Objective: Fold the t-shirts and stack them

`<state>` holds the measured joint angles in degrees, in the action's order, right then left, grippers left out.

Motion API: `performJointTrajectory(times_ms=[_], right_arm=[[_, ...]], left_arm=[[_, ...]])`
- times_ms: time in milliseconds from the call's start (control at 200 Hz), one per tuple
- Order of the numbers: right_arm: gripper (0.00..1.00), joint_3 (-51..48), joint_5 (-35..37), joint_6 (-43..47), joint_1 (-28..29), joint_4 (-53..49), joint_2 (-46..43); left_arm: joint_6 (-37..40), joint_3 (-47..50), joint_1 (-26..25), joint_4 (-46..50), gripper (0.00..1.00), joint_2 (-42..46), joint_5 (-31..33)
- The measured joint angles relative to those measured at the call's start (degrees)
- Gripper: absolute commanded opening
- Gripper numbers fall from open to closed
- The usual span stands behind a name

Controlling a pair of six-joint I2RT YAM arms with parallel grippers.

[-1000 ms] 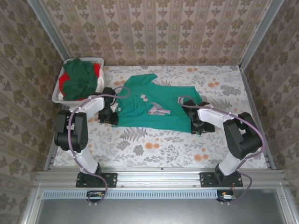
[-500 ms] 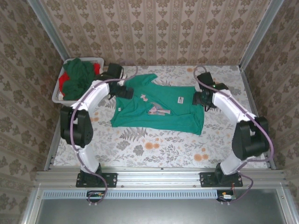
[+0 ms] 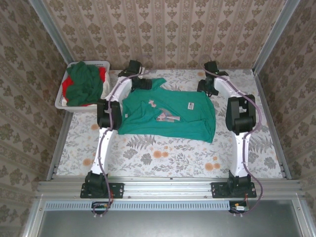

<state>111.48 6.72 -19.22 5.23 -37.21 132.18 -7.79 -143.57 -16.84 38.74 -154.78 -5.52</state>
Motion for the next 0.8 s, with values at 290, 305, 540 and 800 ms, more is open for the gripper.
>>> performJointTrajectory(times_ms=[290,305,540,800], right_arm=[[0.61,11.1,-5.2,-0.3,-1.0,-6.8,9.2],[0.61,11.2,-5.3,-0.4,-1.0,-7.2,9.4],[0.32,11.9,-8.0,-1.0,-1.7,-8.8,9.6],[0.10,11.9,-10.3,-1.6,-1.7,-9.4,9.5]], left_arm=[[-1.7,-1.6,3.0,0.8,0.53,0.0,-6.9],[-1.2,-1.6,3.1,0.9,0.51,0.0,-7.4],[0.6,-1.5,3.7,2.5,0.32,0.0,-15.0],[4.6,-1.3,3.7,4.7,0.48,0.0,-16.7]])
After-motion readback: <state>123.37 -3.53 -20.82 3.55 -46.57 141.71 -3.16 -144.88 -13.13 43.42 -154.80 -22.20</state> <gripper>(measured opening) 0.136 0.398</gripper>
